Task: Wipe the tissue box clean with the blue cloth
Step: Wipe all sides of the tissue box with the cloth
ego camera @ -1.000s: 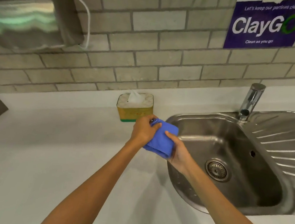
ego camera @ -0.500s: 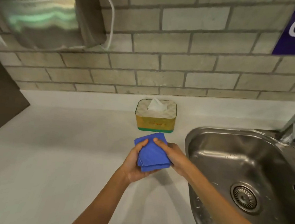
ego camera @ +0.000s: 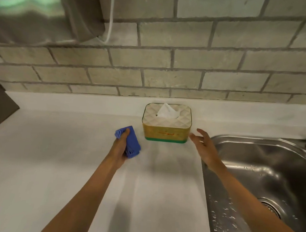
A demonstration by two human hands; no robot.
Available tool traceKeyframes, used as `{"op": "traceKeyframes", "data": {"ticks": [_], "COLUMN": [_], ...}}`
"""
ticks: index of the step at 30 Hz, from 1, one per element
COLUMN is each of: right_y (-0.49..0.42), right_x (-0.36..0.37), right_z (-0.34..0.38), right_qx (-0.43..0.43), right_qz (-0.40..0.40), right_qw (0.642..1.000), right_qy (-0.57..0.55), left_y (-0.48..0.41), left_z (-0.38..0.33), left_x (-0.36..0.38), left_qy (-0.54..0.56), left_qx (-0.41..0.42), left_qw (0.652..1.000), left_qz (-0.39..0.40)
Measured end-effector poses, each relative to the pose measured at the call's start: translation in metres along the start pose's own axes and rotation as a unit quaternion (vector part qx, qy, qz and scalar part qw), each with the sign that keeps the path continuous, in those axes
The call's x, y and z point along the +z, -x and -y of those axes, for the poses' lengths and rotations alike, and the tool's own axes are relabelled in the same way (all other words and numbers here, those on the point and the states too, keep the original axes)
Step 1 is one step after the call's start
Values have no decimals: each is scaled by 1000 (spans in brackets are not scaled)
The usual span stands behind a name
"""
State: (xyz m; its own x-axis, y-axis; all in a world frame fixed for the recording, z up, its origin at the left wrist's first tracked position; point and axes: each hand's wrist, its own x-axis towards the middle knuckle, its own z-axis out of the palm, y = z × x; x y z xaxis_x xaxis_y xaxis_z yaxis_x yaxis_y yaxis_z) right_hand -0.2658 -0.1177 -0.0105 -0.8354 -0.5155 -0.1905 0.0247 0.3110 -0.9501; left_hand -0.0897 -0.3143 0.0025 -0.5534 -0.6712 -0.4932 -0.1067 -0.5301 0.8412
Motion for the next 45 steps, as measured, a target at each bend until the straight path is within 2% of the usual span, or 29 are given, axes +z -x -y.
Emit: {"op": "traceKeyframes", "data": {"ticks": [6, 14, 21, 25, 38, 45], "right_y": [-32, -33, -3, 27, 131, 136], "right_x": [8, 16, 17, 14, 4, 4], "right_z": [-3, -16, -23, -29, -21, -16], "right_qx": [-26, -93, -105, -83, -89, -72], "right_qz": [47, 27, 9, -5, -37, 3], "right_qw": [996, 995, 993, 995, 995, 996], "right_qy": [71, -7, -49, -55, 33, 52], "left_y": [-40, -50, -18, 14, 94, 95], "left_z": [-14, -1, 8, 18, 33, 17], "left_x": [33, 63, 51, 35, -13, -17], "left_qy": [-54, -133, -158, -171, -258, -358], "left_qx": [85, 117, 122, 129, 151, 142], "left_qw": [989, 979, 976, 974, 950, 919], "left_qz": [-110, -102, -89, -77, -86, -78]}}
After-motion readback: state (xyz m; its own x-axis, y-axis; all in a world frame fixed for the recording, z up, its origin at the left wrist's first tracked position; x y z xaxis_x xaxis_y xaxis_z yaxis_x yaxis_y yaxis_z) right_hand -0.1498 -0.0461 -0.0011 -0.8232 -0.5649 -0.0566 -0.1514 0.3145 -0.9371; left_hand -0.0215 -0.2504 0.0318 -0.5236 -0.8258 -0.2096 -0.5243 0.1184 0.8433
